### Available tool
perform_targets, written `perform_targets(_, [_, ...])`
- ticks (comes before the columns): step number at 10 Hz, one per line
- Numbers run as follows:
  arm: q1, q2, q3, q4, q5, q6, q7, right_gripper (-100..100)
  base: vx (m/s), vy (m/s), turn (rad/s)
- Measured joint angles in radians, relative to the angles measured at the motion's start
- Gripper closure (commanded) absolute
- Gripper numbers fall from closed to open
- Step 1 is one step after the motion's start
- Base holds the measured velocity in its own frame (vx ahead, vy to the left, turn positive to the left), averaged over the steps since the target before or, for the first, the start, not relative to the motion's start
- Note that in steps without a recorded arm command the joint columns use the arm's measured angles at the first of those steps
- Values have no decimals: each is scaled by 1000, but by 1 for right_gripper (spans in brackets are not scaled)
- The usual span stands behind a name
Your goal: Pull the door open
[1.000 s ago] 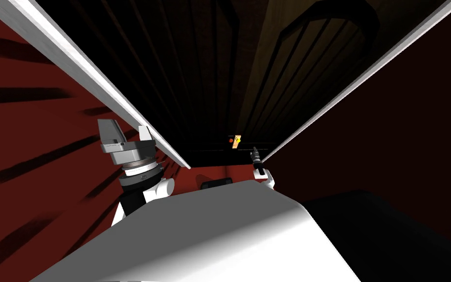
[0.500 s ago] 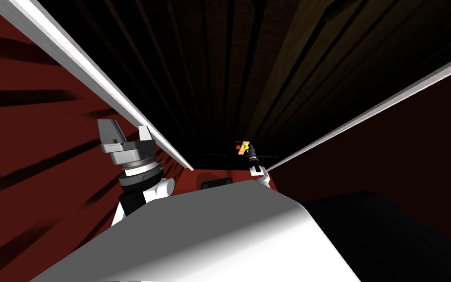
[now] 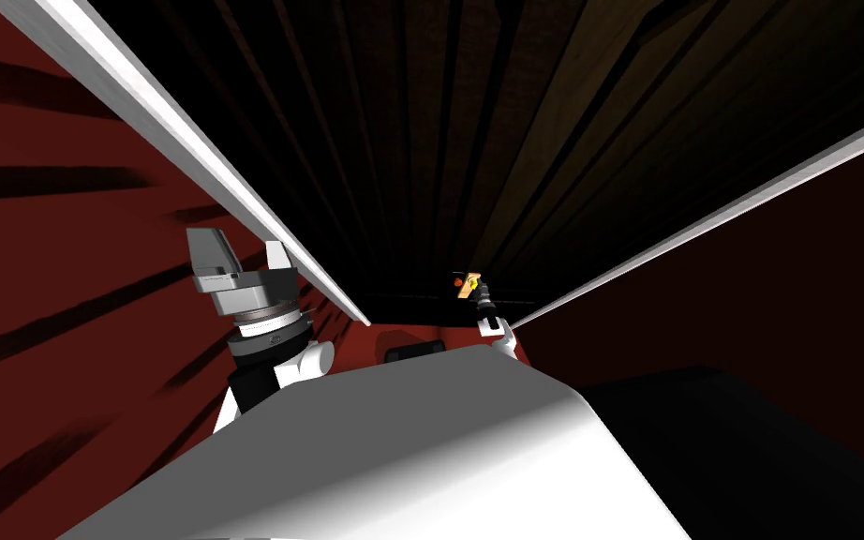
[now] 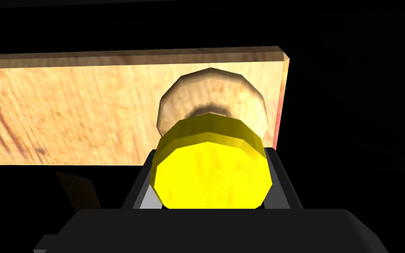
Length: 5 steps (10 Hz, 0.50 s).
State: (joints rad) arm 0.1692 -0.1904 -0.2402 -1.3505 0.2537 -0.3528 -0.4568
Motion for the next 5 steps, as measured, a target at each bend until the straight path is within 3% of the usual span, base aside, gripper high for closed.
perform_targets(2, [2, 1, 1, 1, 0, 1, 0, 100, -50, -32, -46])
perform_targets(3, [18, -5, -5, -12, -1, 4, -3, 100, -173, -95, -131])
perform_targets(4, [22, -13, -18, 6, -2, 1, -4, 100, -179, -79, -55])
perform_targets(5, [32, -20, -25, 5, -3, 5, -6, -100, -187, -5, -7])
